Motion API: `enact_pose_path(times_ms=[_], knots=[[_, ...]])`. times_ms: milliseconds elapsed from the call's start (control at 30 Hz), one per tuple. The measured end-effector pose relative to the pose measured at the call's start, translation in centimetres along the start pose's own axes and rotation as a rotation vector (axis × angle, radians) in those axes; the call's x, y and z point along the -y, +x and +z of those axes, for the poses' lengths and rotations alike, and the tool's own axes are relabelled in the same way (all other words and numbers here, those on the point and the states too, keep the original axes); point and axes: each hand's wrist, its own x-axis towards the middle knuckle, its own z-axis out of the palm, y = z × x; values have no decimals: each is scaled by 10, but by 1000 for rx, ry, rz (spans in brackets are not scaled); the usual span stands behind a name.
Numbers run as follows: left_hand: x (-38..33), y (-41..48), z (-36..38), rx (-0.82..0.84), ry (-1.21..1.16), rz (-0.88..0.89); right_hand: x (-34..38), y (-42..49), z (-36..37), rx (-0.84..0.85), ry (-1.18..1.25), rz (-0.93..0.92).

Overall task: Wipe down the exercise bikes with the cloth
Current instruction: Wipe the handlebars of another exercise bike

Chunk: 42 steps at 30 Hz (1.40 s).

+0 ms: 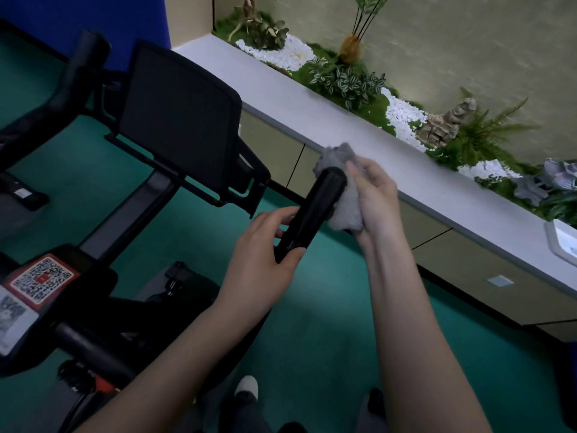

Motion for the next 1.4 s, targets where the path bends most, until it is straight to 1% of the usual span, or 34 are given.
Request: enact_pose_path(times_ms=[100,167,233,367,500,567,667,733,800,867,1033,1133,1267,1400], knots=[[0,0,-1,4,-16,2,-25,-22,6,-12,130,153],[0,0,-2,15,-34,-4,-37,-34,10,-12,242,176],[0,-1,-5,37,-42,3,-46,-44,10,-22,283,164],[-1,-2,-9,67,-76,9,-61,-64,7,-81,224,114],[1,-6,-14,107,-63,-3,-79,-90,6,-170,95,75],[2,-9,-15,115,-60,-10,-79,-94,1,-254,19,-3],[5,-13,-17,109,-68,-17,-64,-84,3,-431,-19,-246],[7,-15,-18,105,-74,-14,-56,-78,15,-479,-75,-381],[9,-16,-19,103,-74,-16,-58,-81,28,-512,-151,-452],[10,-17,-20,103,-70,-24,-66,-89,33,-536,-211,-475],[11,-17,-23,126,-49,-12,-87,-125,34,-484,-299,-478],[10,-18,-27,153,5,12,-96,-148,35,-456,-313,-416],[13,-25,-37,222,254,131,-101,-170,24,-388,-324,-284],[16,-37,-49,245,374,241,-102,-195,9,-464,-350,-223]])
